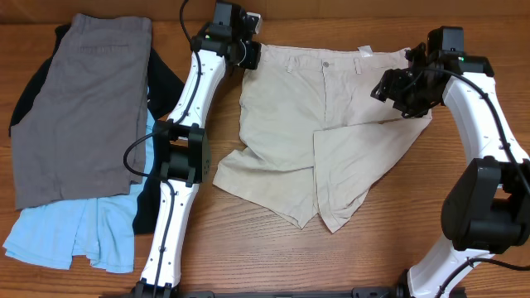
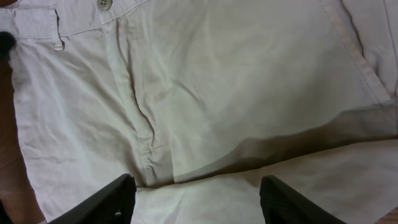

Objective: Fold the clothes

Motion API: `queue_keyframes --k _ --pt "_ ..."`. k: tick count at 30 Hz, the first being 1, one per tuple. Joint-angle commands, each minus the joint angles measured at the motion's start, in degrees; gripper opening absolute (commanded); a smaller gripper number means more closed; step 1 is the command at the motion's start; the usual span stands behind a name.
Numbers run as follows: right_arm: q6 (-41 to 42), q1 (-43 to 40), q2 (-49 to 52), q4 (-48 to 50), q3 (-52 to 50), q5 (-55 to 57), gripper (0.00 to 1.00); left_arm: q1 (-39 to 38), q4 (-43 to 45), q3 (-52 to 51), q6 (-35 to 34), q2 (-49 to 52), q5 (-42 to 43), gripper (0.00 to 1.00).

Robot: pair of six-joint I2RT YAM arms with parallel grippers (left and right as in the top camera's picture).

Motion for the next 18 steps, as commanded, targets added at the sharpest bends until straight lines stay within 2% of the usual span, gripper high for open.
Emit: queue_keyframes --k 1,2,9,16,17,18 --pt "-0.28 -0.07 -0.63 0.0 -0.57 0.15 0.68 -0.46 0.22 0.76 0.48 1.07 1.44 0.08" --pt "-0.28 -0.07 -0.63 0.0 -0.57 0.15 0.68 -0.44 0.24 0.76 0.48 1.07 1.29 0.04" --pt "-0.28 -0.07 -0.61 -0.02 -0.57 0.33 0.68 1.16 5.31 1.57 -2.34 0.79 -3.37 0.04" --pt "-0.24 -0.07 -0.63 0.04 -0.57 0.31 0.68 5.73 8.07 6.03 -6.03 0.79 -3.37 0.06" --pt "-0.24 -0.07 -0.61 0.09 -0.57 0.28 0.68 6.12 8.13 6.25 -6.03 0.79 -3.37 0.15" --pt "-0.24 -0.07 -0.63 0.11 -0.57 0.24 0.68 6.38 8.07 6.4 -6.03 0.79 -3.39 0.31"
